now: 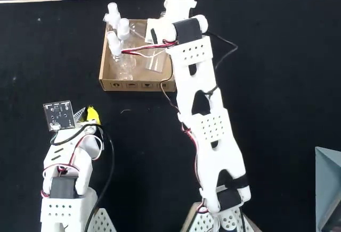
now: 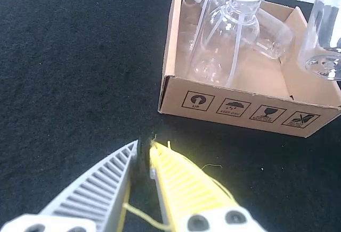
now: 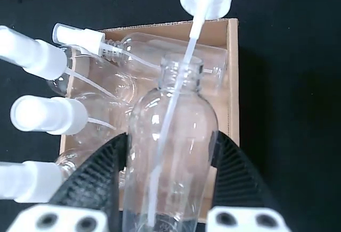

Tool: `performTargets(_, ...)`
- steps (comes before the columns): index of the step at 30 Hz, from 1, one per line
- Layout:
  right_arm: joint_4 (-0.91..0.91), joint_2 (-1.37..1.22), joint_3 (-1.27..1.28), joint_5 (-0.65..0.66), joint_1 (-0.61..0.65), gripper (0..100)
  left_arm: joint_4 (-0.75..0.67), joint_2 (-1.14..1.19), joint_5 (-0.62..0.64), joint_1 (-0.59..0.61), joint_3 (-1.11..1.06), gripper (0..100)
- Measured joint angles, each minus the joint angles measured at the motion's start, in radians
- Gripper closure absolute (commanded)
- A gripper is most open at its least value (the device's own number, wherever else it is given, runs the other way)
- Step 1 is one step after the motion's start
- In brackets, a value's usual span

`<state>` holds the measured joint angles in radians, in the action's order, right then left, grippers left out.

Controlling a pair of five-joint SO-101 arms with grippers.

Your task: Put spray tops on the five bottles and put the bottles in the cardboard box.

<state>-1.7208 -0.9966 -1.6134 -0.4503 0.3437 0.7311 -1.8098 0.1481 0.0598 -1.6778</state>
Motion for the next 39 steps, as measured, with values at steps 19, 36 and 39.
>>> performTargets(19, -0.015, 0.244, -0.003, 0.061, 0.035, 93.9, 0.0, 0.0, 0.0, 0.0, 0.0, 97)
performTargets(36, -0.017, 0.667, 0.341, 0.123, 0.048, 93.9, 0.0, 0.0, 0.0, 0.0, 0.0, 97)
performTargets(39, -0.017, 0.733, 0.414, 0.127, 0.048, 93.9, 0.0, 0.0, 0.0, 0.0, 0.0, 97)
